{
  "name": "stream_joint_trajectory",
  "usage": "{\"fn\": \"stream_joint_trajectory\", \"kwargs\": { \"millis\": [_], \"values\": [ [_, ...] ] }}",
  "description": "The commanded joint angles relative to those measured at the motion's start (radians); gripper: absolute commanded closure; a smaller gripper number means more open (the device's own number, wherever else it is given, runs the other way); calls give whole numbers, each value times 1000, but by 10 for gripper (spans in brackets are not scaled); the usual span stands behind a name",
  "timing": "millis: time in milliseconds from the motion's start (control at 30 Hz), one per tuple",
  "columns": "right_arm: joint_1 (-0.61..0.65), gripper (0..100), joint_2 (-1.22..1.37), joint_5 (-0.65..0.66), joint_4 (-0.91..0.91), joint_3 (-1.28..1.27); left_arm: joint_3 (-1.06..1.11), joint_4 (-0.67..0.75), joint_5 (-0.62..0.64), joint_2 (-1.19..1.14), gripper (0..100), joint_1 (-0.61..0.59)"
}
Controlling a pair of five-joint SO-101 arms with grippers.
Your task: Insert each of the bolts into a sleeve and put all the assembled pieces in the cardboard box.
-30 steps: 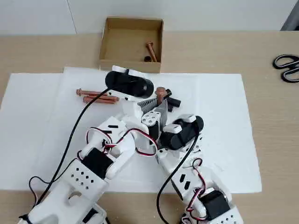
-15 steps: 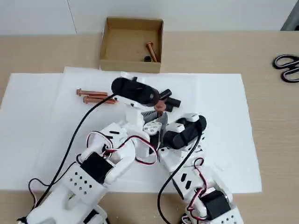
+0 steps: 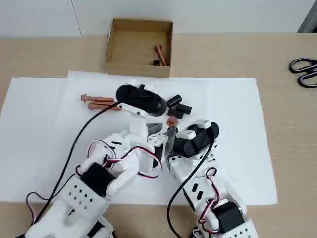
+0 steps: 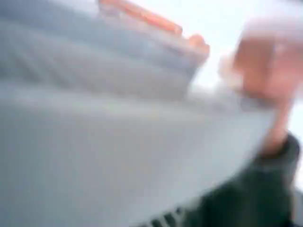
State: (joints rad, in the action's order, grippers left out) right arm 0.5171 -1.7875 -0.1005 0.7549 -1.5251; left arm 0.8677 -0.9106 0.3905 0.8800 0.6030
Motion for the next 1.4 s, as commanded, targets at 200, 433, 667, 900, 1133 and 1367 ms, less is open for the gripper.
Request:
{"fn": "stream_joint_trajectory", "kwargs": {
  "millis": [200,433,667,900,1133,1367],
  "values": [
    [-8,995,-13,-2,-21,28,-249,-402,-17,12,724,-25],
    [-54,995,-7,23,70,58,-406,-597,-137,12,724,-377],
    [-185,995,200,95,91,287,-361,-671,-143,6,724,-686],
    [-200,995,849,97,51,830,-280,-671,-144,11,724,-753],
    [-254,995,1438,94,-117,1301,-277,-671,-141,12,724,-829],
    [-246,995,1899,94,-467,1557,-271,-687,-140,12,725,-928]
  ]
}}
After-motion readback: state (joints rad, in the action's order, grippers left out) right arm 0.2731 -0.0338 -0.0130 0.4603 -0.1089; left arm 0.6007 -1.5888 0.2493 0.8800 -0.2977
